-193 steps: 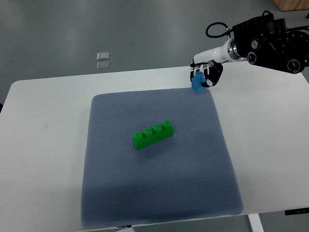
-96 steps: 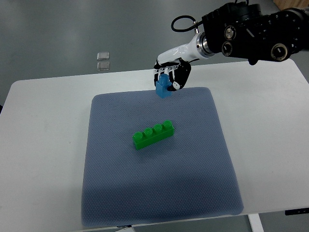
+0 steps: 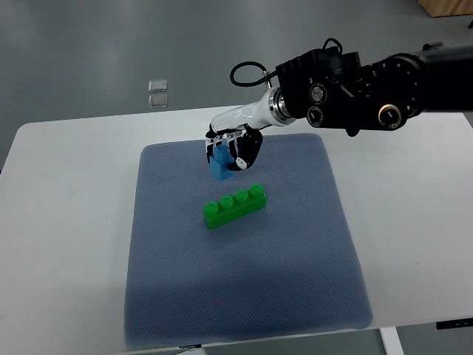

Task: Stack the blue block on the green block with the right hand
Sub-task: 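Lift the blue block and carry it above the green block, then lower the blue block onto the green block's studs and press down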

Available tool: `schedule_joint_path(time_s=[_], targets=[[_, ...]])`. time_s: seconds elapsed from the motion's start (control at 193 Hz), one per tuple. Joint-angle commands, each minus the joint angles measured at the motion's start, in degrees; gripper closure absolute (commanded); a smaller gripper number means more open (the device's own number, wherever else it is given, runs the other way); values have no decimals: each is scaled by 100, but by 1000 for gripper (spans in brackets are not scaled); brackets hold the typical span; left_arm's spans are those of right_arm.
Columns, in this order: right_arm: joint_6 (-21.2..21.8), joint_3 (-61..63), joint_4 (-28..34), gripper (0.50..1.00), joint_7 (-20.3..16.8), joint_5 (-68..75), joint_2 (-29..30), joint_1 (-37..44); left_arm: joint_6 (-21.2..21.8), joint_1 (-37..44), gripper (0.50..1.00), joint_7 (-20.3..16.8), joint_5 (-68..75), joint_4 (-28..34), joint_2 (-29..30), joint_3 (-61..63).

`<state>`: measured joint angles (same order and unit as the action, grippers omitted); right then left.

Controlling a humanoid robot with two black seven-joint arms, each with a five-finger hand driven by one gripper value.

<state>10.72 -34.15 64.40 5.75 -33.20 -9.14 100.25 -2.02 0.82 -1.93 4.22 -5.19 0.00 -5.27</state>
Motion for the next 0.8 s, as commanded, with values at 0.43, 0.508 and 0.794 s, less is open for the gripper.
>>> schedule_joint_path(time_s=[0.43, 0.508, 0.794], targets=[[-325, -74, 63, 948, -452, 191, -123, -295, 0, 5, 500, -1, 0, 0, 0, 0], [-325, -74, 143, 946, -557, 525, -123, -304, 0, 5, 500, -1, 0, 0, 0, 0], [-334, -74, 187, 946, -610, 631, -123, -374, 0, 5, 500, -1, 0, 0, 0, 0]])
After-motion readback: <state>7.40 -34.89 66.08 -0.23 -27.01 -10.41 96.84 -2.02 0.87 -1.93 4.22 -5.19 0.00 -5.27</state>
